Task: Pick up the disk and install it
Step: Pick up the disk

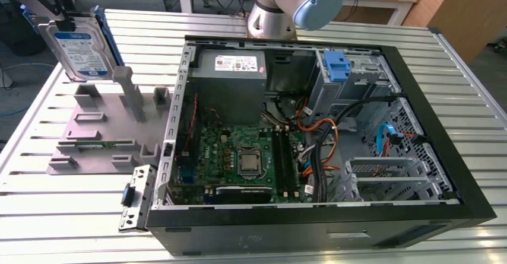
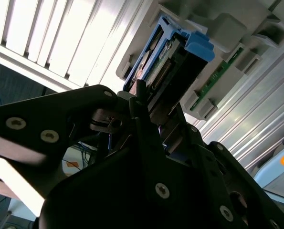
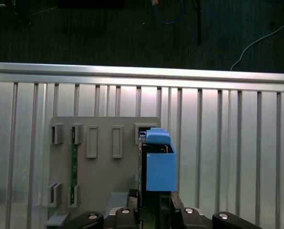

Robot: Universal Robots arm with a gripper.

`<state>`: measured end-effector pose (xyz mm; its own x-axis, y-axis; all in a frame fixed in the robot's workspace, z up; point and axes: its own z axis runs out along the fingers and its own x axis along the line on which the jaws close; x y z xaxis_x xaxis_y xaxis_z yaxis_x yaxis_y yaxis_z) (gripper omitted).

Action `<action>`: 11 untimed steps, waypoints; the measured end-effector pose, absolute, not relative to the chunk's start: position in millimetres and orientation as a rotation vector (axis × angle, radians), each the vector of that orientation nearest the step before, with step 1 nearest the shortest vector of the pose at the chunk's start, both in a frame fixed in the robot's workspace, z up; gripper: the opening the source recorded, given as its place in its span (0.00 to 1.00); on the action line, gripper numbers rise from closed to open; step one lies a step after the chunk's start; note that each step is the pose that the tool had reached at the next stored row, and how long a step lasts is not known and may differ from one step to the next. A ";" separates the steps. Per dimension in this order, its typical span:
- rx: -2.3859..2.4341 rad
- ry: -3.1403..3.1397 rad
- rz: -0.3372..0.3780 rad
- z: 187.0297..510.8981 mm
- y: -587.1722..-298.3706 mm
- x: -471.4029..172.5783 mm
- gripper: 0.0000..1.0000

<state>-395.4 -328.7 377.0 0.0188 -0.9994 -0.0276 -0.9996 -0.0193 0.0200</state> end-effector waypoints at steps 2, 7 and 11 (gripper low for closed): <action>-2.239 2.196 0.053 377.8 -328.7 -395.4 0.35; -2.238 2.196 0.053 379.9 -328.7 -395.4 0.35; -2.239 2.196 0.053 380.7 -328.7 -395.4 0.35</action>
<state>-395.4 -328.7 380.7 0.0188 -0.9994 -0.0276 -0.9996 -0.0194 0.0200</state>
